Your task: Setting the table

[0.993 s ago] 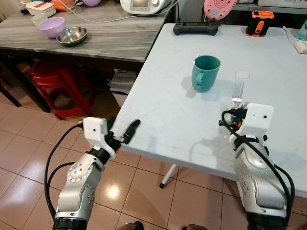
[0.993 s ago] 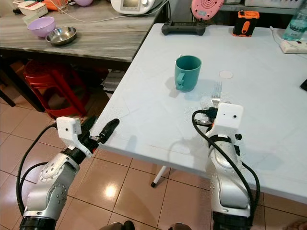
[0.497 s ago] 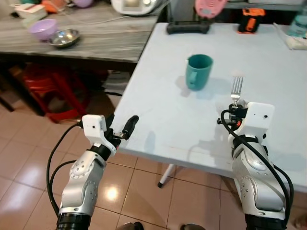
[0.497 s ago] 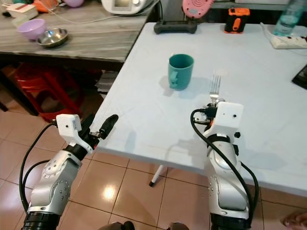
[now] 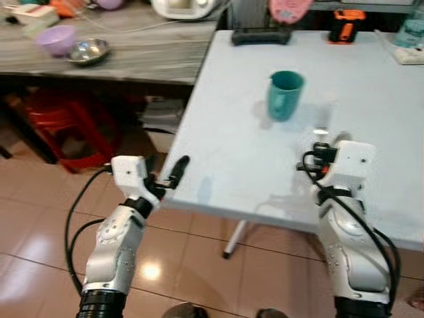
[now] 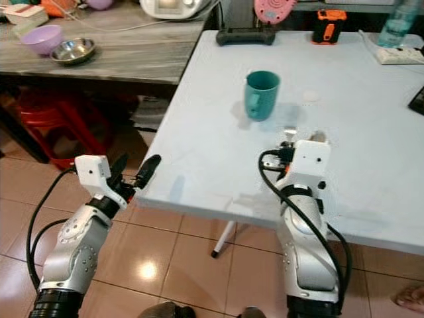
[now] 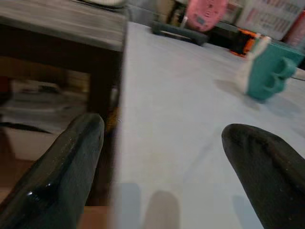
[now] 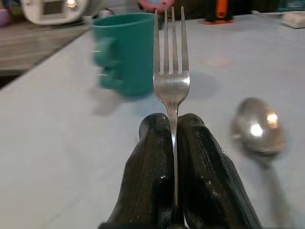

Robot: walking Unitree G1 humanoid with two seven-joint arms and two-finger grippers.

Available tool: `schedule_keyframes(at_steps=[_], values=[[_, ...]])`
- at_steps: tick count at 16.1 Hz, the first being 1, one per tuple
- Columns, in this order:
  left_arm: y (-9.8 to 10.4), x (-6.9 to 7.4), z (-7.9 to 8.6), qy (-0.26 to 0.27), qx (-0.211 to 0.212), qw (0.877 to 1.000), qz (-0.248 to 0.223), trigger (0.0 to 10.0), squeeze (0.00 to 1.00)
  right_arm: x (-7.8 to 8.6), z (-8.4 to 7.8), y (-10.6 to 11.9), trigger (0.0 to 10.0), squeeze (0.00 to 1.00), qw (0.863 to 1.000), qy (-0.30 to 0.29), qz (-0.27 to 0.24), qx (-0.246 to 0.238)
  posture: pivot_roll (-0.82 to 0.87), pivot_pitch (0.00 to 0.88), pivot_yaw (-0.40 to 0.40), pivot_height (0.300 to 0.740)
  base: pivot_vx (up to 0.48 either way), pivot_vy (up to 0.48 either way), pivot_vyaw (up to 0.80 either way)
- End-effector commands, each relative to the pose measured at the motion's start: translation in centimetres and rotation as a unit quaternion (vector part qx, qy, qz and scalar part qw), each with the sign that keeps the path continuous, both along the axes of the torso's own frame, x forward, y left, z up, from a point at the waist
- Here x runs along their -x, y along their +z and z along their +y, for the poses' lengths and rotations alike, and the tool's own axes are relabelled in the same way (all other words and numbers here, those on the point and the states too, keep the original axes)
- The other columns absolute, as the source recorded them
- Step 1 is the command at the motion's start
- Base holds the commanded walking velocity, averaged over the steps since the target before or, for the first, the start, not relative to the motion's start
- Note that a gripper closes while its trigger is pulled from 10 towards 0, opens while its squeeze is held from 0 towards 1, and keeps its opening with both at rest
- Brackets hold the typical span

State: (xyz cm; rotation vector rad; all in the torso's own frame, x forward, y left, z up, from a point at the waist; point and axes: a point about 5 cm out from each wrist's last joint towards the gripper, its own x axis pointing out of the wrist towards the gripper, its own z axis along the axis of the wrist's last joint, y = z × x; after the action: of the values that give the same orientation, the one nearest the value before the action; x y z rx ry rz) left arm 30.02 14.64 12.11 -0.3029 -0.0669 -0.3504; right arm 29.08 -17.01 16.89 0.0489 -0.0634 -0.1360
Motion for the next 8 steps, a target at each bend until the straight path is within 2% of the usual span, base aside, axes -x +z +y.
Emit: schedule_keyframes(at_steps=[1, 8], values=[[-0.1, -0.05, 0.46, 0.013, -0.007, 1.0, 0.002, 10.0, 0.0, 0.05, 0.04, 0.29, 10.0, 0.0, 1.0, 0.0, -0.009, -0.001, -0.1, 0.138, 0.102, 0.74, 0.0, 0.289, 0.0], [-0.1, -0.26, 0.71, 0.028, -0.006, 1.0, 0.001, 10.0, 0.0, -0.04, 0.01, 0.35, 10.0, 0.0, 1.0, -0.002, -0.011, -0.008, -0.1, 0.138, 0.102, 0.74, 0.0, 0.304, 0.0]])
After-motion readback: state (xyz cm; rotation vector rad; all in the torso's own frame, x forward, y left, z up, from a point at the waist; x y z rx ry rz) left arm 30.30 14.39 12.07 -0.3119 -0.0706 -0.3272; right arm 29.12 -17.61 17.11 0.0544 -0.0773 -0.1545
